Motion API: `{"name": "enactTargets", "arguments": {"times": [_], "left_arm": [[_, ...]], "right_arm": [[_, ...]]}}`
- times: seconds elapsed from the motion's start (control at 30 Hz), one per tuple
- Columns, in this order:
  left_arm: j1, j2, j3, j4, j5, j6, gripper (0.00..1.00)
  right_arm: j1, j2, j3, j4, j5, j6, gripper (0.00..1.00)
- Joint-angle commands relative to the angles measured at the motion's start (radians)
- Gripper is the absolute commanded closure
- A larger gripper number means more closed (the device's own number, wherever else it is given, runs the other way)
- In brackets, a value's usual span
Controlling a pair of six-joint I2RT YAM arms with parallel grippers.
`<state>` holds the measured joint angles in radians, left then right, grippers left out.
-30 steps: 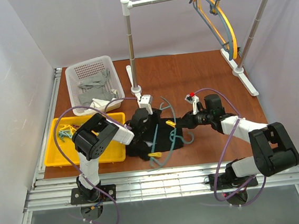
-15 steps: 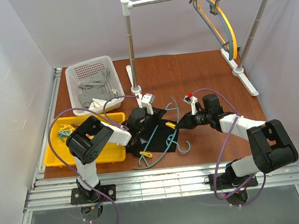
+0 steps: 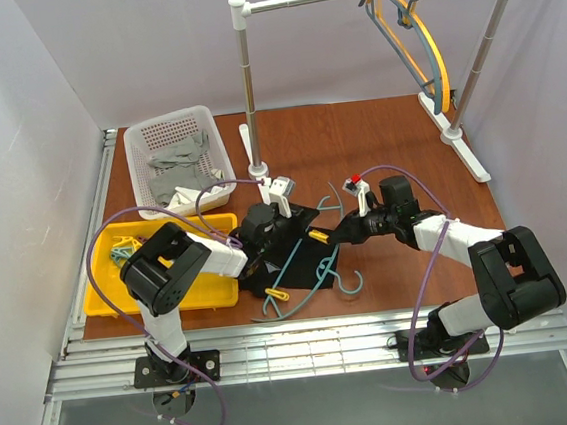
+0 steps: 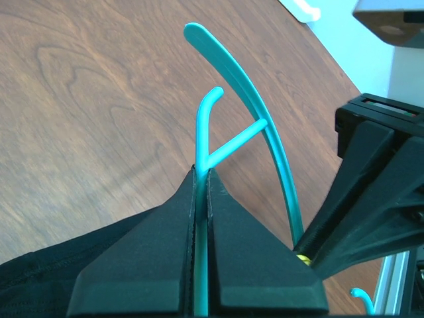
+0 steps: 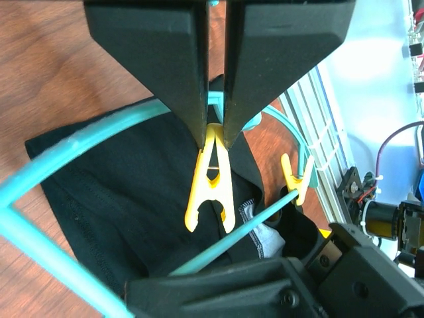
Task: Clip the underwear to the hanger
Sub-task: Clamp the underwear onto the hanger.
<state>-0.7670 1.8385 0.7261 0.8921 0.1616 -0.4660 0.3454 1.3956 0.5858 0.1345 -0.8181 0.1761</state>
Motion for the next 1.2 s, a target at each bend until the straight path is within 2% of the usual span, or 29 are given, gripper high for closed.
{"name": "enactTargets", "arguments": {"times": [0.0,0.63,1.07,1.13,1.17], "left_arm": [[-0.015,-0.065,-0.016,0.004,0.016,-0.003,1.0],[-0.057,-0.084,-0.031,0.064,0.05,-0.023,1.0],[-0.078,-0.134,-0.062,0.094,0.061,-0.037,1.0],[-0.078,-0.143,-0.066,0.087,0.055,-0.04,0.94],[-0.078,-0.157,-0.068,0.084,0.049,-0.042,0.81]], "right_arm": [[0.004,-0.01,0.026,0.065,-0.029,0.02,0.99],[0.014,0.048,-0.006,0.289,-0.032,0.143,0.99],[0.075,0.059,0.006,0.393,0.013,0.207,0.99],[0.079,0.052,-0.001,0.401,0.017,0.209,0.99],[0.081,0.051,-0.012,0.412,0.019,0.209,0.99]]}}
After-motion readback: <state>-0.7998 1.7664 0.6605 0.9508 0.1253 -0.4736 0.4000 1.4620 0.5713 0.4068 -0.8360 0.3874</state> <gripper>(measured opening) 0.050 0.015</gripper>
